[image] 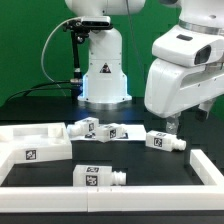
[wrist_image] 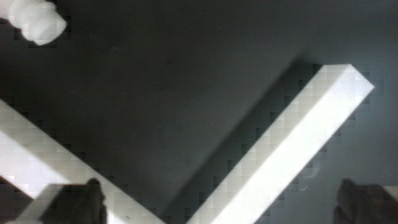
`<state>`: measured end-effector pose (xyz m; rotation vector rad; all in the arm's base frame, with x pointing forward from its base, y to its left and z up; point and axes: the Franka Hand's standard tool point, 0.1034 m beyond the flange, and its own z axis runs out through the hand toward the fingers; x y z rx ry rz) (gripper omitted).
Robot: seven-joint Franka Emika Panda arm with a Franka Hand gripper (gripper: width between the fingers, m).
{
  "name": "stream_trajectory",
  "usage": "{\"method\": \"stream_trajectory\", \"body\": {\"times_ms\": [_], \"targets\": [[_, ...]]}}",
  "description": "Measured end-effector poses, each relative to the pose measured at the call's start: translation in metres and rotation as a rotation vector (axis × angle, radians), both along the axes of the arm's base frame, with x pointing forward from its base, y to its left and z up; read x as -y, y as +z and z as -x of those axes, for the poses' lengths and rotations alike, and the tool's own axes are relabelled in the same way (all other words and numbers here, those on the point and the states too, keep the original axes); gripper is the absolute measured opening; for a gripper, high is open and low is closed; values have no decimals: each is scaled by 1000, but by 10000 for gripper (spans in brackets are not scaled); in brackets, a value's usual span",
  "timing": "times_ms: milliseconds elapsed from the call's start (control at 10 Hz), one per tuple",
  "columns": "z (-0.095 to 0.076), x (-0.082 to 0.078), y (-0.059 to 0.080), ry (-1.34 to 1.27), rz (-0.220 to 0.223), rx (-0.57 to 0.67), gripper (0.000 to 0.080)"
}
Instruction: Assemble one leg
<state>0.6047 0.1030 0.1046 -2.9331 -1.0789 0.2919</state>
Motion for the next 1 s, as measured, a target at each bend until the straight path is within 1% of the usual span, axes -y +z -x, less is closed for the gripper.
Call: {"method": "stream_trajectory", "body": {"times_ms": [400,500,600,700,800,900,1000], "targets": [[0,0,-1,-2,0,-2,649],[0,2,-1,-1,-1,-1,649],[1,19,-5,42,-14,25,649],[5,52,-10,86,-26,5,649],[-2,78,-13,178,-45,10,649],[-11,95,-19,255,-67,35,649],[-13,106,-27,285,-88,43,649]]}}
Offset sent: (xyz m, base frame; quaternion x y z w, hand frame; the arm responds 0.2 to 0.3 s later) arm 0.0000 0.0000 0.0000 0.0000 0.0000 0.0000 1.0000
